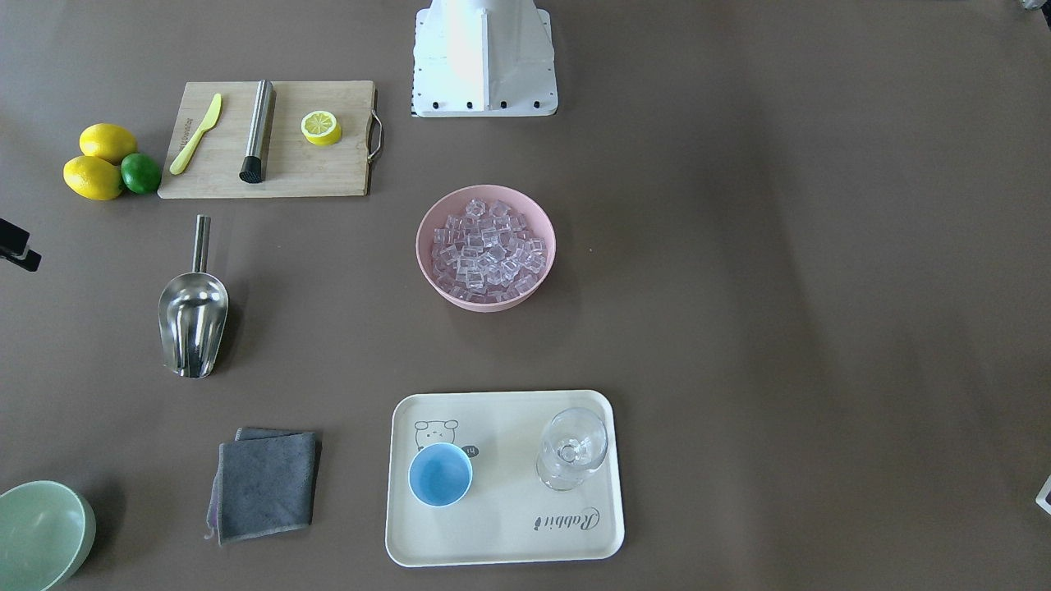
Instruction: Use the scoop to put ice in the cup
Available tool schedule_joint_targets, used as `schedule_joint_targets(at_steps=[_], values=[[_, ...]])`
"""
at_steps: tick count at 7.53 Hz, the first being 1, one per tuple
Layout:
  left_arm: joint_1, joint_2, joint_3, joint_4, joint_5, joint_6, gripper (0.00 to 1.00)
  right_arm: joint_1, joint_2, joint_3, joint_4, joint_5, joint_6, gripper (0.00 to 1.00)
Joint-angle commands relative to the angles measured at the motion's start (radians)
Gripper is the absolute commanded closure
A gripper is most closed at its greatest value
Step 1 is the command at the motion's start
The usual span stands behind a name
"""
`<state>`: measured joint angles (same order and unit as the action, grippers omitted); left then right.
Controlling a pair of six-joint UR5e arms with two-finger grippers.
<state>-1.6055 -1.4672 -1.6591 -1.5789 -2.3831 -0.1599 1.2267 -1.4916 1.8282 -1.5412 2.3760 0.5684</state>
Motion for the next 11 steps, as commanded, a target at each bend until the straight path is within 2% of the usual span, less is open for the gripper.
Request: schedule_joint_targets(at_steps=[1, 4, 8, 11], values=[[0.002, -0.007, -0.007, 0.007, -0.004, -0.001, 0.02, -0.165, -0.007, 0.013, 0.214, -0.039, 0.29, 0.0], [0.012, -0.022, -0.028, 0.0, -0.005, -0.001, 0.02, -0.36, -0.009, 0.052, 0.222, -0.122, 0.384, 0.0], [0.154, -0.071, -0.064, -0.007, -0.007, -0.009, 0.02, -0.46, -0.032, 0.013, 0.237, -0.224, 0.375, 0.0], [0.297, -0.097, -0.064, -0.214, -0.004, -0.01, 0.02, -0.481, -0.024, -0.021, 0.249, -0.228, 0.377, 0.01]])
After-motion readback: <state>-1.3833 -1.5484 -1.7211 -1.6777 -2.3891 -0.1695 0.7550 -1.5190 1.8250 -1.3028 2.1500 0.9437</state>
